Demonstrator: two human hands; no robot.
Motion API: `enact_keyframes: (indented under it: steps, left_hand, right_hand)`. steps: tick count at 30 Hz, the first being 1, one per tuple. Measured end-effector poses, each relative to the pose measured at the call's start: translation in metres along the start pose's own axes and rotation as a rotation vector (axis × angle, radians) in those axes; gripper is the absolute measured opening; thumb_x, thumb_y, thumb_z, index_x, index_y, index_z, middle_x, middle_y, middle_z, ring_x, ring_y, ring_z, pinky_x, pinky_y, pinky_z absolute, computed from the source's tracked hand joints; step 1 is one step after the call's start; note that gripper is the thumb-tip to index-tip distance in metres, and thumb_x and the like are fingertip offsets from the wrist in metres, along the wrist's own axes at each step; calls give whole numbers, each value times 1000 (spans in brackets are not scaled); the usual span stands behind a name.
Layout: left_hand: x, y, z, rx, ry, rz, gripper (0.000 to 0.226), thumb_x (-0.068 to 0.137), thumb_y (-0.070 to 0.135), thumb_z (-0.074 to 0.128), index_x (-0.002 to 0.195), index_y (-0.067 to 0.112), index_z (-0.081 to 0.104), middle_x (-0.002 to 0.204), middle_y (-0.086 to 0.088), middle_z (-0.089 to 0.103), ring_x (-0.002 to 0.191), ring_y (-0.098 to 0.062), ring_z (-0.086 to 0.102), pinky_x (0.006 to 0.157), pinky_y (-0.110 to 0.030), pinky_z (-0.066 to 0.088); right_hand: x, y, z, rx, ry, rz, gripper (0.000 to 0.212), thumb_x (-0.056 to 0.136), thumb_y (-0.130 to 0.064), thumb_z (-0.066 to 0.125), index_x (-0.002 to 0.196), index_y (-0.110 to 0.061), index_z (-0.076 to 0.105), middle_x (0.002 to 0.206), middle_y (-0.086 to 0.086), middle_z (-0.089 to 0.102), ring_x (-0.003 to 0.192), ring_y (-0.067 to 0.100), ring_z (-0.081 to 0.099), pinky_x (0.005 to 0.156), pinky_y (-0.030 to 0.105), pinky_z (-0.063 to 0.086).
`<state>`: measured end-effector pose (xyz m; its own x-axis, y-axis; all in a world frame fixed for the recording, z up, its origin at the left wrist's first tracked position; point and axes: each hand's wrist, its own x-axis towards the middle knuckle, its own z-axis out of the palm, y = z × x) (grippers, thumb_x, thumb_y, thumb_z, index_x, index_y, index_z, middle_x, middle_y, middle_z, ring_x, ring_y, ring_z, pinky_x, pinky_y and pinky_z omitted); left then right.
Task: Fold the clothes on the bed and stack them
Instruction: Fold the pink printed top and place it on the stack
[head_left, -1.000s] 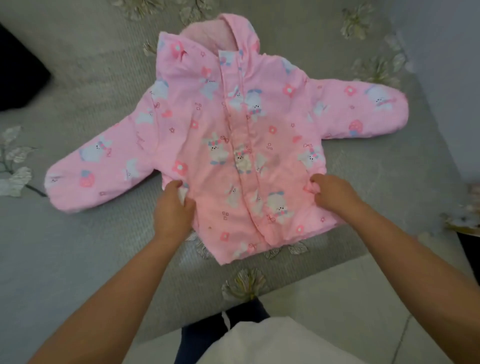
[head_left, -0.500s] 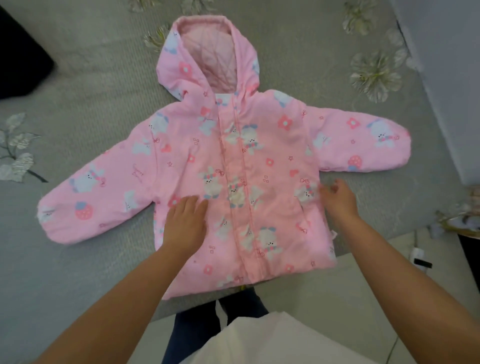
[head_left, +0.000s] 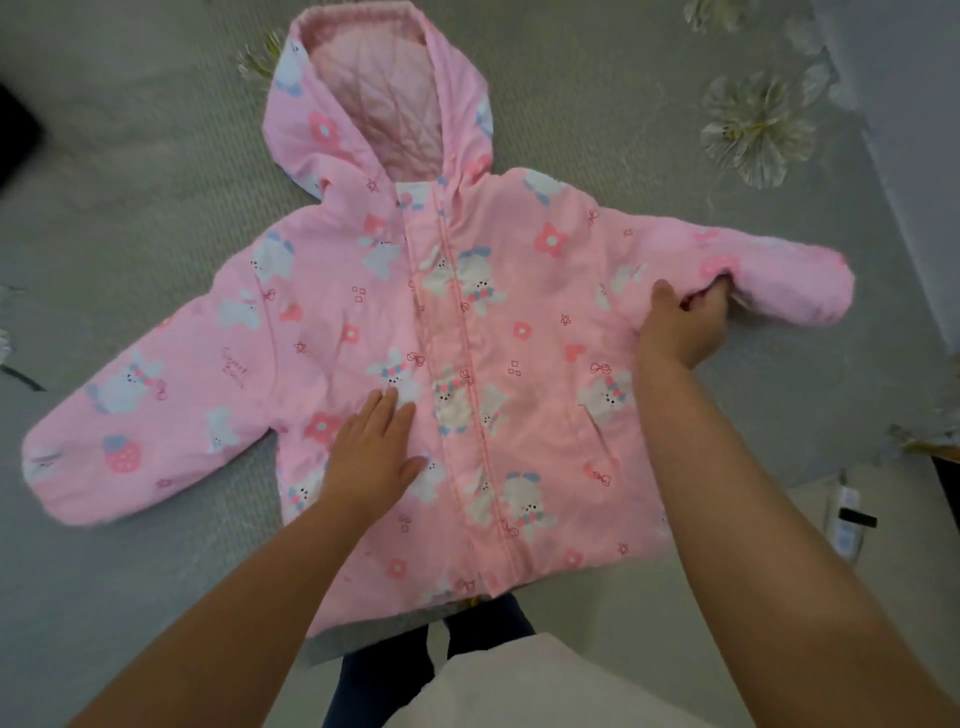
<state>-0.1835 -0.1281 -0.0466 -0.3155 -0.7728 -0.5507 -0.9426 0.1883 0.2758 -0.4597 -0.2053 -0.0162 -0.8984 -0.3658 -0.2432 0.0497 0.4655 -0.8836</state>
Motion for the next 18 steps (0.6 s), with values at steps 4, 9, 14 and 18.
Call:
enact_keyframes:
  steps: [4, 9, 14, 18]
  left_hand:
    - [-15, -5, -5, -118, 520, -65, 41, 76, 11, 63, 106, -16, 58, 108, -36, 57, 102, -52, 55, 84, -57, 45]
    - [-19, -26, -9, -1019, 775, -928, 43, 82, 13, 65, 113, -11, 49, 114, -26, 53, 110, -36, 50, 95, -36, 35]
    - [-13, -65, -26, -2235, 776, -985, 25, 94, 19, 50, 112, 2, 53, 109, -8, 58, 104, -20, 55, 87, -31, 50]
    - [-6, -77, -48, -2294, 1053, -813, 31, 92, 2, 48, 123, 10, 45, 125, -7, 56, 96, -19, 59, 91, -36, 47]
  right_hand:
    - [-59, 11, 12, -459, -293, -829, 27, 69, 10, 57, 94, 7, 67, 77, 28, 66, 74, 40, 61, 64, 34, 46]
    - [-79, 58, 12, -1046, -810, -935, 44, 91, -11, 43, 133, -21, 47, 141, -5, 44, 131, 21, 35, 98, 35, 17]
    - [-75, 53, 10, -1071, -861, -972, 50, 81, -8, 41, 129, -15, 52, 137, 1, 50, 126, 28, 43, 96, 34, 18]
    - [-76, 50, 8, -1153, -906, -948, 52, 83, -2, 48, 133, -17, 47, 142, -2, 42, 132, 23, 34, 100, 33, 15]
